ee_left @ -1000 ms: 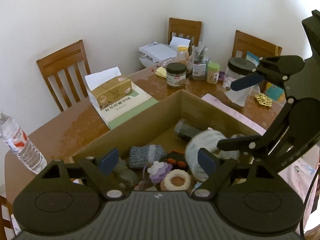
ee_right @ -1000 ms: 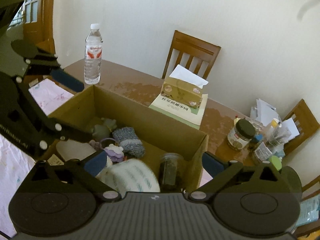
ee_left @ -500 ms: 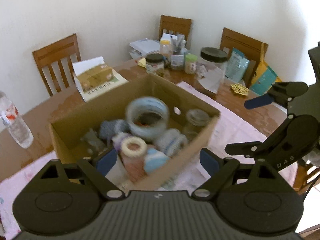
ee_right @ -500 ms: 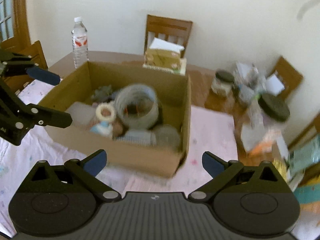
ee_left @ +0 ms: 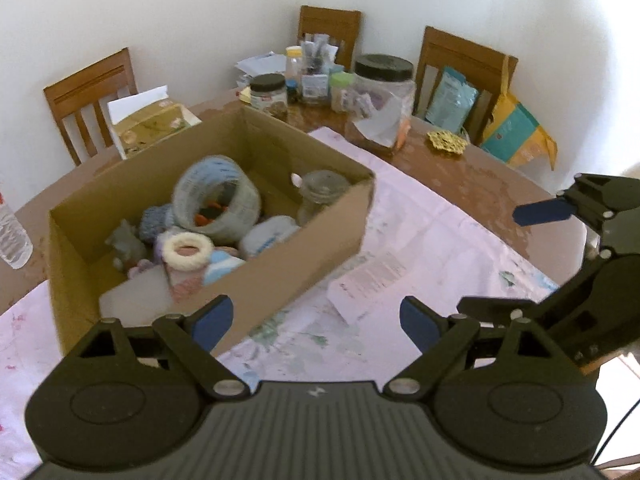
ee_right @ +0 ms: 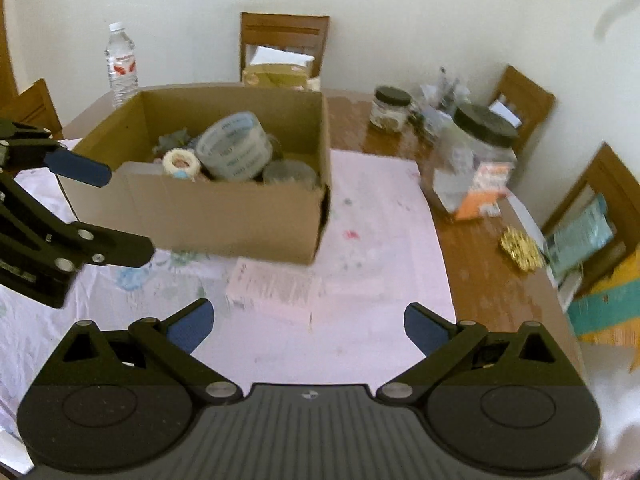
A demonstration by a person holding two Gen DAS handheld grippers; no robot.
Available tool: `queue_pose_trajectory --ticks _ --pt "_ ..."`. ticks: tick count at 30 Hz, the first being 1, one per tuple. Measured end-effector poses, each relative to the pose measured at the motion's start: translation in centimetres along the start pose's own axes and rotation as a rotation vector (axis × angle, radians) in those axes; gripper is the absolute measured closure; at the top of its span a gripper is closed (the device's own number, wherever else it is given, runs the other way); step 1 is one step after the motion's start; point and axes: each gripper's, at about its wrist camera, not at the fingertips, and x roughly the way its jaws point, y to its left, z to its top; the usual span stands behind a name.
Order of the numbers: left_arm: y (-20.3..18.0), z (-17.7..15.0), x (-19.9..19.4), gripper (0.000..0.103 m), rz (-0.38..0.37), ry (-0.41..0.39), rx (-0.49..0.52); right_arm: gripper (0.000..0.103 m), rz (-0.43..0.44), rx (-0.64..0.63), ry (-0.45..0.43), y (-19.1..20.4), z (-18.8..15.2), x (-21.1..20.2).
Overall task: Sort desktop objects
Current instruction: 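Withdraw both tools and move the left tool to the pink carton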
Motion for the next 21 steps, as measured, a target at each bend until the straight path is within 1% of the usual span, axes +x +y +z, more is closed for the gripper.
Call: queue_pose_trajectory --ticks 2,5,9,11,13,15,18,21 --pt "-0.9 -0.1 0.5 0.012 0.002 0.008 0.009 0.0 -0.009 0.011 0.021 -0.1 -0.8 -0.2" --pt "-1.9 -0.2 1.2 0.012 -0.024 0.001 0.007 0.0 -0.017 0.002 0.04 -0.2 -1.8 -0.4" --pt "-3.0 -0.2 3.1 0.012 -0.018 0.039 -0.05 0.0 -0.03 -0.011 0.051 -0.2 -2.8 -0.4" --pt "-3.5 -0.3 4.0 0.012 -0.014 0.047 -0.073 0.0 -0.019 -0.016 0.052 -0.3 -3.2 -0.4" --pt "-4.1 -0.2 5.0 0.012 0.011 0.057 -0.095 0.0 -0.003 -0.023 0.054 -0.6 -3.7 -0.2" --pt "-4.6 -0.2 5.9 0.012 0.052 0.06 -0.141 0.0 0.013 -0.039 0.063 -1.2 -4.2 0.1" --pt "-5.2 0.1 7.3 0.012 0.055 0.062 -0.214 0.0 0.036 -0.071 0.069 -2.5 -4.8 0.3" --pt "-5.9 0.4 8.5 0.012 0.108 0.056 -0.259 0.0 0.07 -0.086 0.079 -4.1 -5.4 0.6"
